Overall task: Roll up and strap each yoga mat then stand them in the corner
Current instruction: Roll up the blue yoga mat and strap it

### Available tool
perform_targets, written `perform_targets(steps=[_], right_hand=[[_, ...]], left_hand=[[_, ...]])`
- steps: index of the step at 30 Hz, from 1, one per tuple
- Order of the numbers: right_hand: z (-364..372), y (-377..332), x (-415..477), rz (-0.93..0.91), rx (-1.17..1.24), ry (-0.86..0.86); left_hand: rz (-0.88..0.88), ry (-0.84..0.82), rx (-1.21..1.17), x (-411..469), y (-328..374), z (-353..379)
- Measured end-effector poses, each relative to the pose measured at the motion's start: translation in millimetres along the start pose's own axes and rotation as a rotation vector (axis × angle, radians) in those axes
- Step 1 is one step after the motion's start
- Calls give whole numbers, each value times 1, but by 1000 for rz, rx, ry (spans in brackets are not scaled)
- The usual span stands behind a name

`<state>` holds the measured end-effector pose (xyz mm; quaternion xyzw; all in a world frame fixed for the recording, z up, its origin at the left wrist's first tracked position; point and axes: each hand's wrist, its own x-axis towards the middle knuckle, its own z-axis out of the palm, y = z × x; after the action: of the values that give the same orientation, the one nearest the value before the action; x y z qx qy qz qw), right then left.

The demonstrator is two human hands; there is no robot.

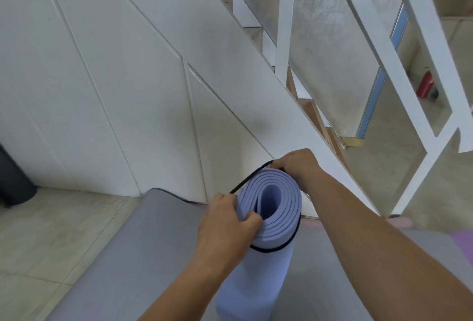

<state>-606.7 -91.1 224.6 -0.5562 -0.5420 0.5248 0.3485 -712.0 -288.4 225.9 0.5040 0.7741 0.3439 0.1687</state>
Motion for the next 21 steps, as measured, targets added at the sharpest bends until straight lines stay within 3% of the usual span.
perform_targets(steps=[1, 3, 5, 9, 21], right_hand=[[6, 5, 5, 26, 39, -20], [10, 30, 14, 33, -161, -11], [9, 64, 14, 165, -45, -42], [9, 97, -18, 261, -155, -90], [-24, 65, -60, 389, 334, -213]], left_hand=[[-17, -12, -34, -1, -1, -1], [-73, -31, -138, -4, -3, -3], [-126, -47, -238, -3, -5, -7], [-203, -50, -349, 15, -10, -18], [-325, -120, -584, 63, -16, -12]])
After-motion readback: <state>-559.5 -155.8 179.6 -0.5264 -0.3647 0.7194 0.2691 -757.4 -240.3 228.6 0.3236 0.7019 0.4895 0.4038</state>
